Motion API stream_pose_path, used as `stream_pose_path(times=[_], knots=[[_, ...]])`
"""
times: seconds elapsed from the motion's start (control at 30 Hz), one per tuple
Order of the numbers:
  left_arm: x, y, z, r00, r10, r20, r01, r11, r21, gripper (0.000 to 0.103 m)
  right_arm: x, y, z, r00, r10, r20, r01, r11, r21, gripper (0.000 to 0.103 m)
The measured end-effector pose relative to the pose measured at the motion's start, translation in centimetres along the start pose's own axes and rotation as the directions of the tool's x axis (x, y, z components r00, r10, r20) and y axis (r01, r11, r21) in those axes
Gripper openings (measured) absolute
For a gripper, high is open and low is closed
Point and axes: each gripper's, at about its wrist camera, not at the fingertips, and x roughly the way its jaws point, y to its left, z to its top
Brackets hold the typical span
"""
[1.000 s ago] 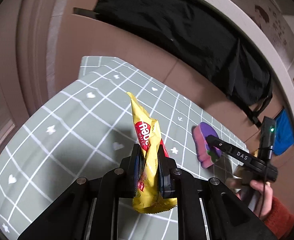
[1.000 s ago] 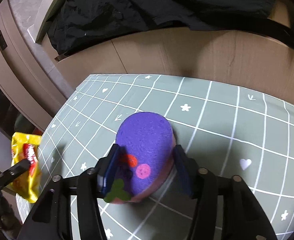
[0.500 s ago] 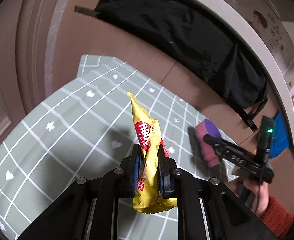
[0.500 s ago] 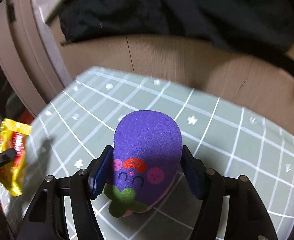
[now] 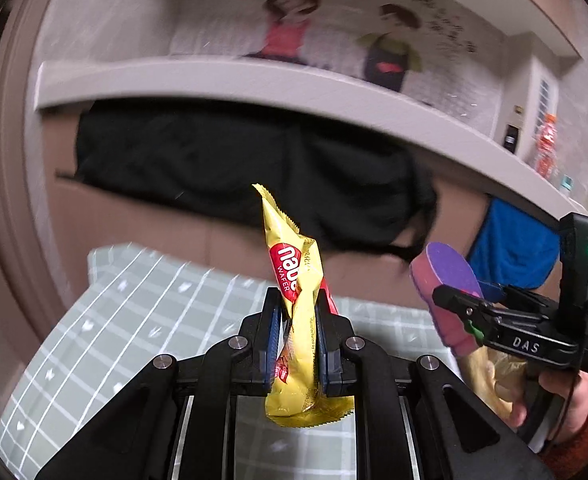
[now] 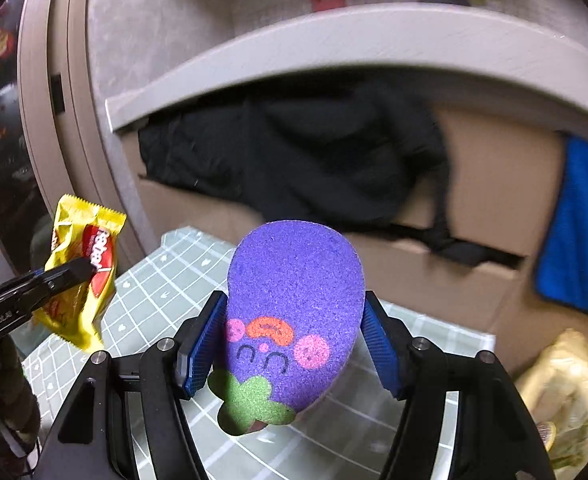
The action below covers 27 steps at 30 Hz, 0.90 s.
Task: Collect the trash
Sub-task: 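Lift the wrapper and purple sponge and carry both over the yellow bin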
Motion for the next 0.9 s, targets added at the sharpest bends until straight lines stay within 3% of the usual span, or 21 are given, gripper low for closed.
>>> stream_pose_path(times=[0.3,0.67,0.9], knots=[[1.2,-11.5,1.6,0.996,-0.083,0.035,0.078,0.990,0.120,0.016,-8.5,-7.3,-0.3,0.990,-0.096,0.102,0.095,0.995,0.020,0.063],[3.1,-23.3,1.8,0.979,-0.205,0.006,0.198,0.952,0.234,0.016,-16.3,-15.6,-1.9,0.954,-0.240,0.178,0.225,0.969,0.101,0.063],[5.0,-28.5,0.4,0.952,-0.305,-0.038,0.304,0.918,0.253,0.016,-18.9,-19.5,-3.8,0.937,-0.301,0.176,0.276,0.949,0.151,0.063]])
